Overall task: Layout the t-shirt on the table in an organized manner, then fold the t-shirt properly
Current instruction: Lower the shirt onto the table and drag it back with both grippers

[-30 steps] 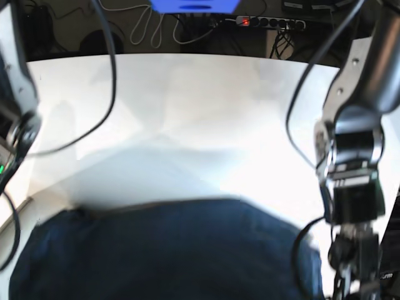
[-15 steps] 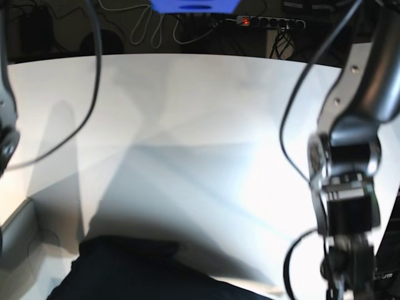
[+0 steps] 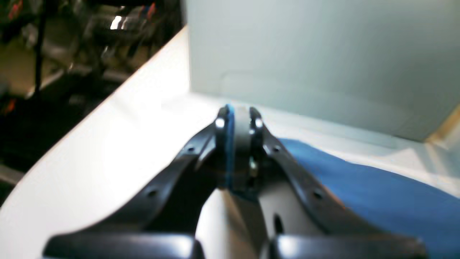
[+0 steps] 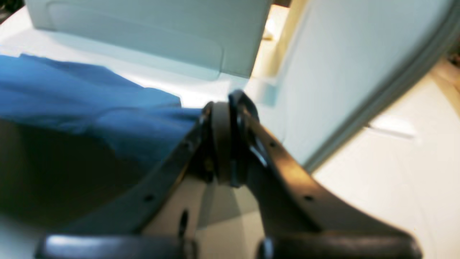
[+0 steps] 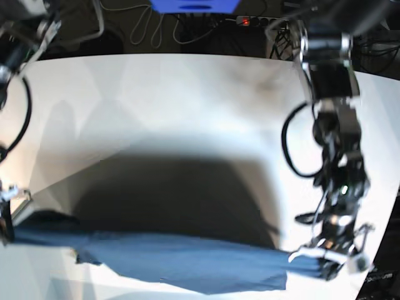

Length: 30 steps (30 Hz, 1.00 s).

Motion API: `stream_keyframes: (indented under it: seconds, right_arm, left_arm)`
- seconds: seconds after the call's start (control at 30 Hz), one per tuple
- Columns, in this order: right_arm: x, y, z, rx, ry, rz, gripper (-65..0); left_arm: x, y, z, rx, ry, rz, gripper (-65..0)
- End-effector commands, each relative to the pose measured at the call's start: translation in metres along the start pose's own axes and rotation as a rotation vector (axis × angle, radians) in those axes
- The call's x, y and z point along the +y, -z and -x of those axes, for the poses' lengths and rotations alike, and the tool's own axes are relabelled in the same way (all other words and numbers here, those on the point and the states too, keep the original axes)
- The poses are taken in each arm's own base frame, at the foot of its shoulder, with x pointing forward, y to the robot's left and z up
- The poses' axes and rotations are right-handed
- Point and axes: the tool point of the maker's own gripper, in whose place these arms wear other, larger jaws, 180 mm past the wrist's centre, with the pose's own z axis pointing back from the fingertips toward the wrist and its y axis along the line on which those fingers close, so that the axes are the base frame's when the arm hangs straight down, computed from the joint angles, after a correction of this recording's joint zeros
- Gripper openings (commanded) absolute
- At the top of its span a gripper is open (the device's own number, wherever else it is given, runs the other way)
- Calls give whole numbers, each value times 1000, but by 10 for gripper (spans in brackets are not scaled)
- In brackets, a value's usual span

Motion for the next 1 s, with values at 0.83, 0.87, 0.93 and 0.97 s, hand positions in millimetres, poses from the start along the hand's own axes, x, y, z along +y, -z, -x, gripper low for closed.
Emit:
stream_keyframes:
  seconds: [0.83,0.87,0.93,0.97]
  right_arm:
    - [48,-152,146,404,153,72,-650]
    - [52,-156,151,422,154,60,-650]
    - [62,-161,157,448,158,30,-650]
    - [65,-164,160,459,159,21,-650]
  left_arm:
    - [156,-172,90,172,-225,-335,-650]
    - [158,-175,95,188,-225,-343,-650]
    - [160,-180,101,207,-222,-349,-650]
    - [161,-182,102,211,-217,-350,-650]
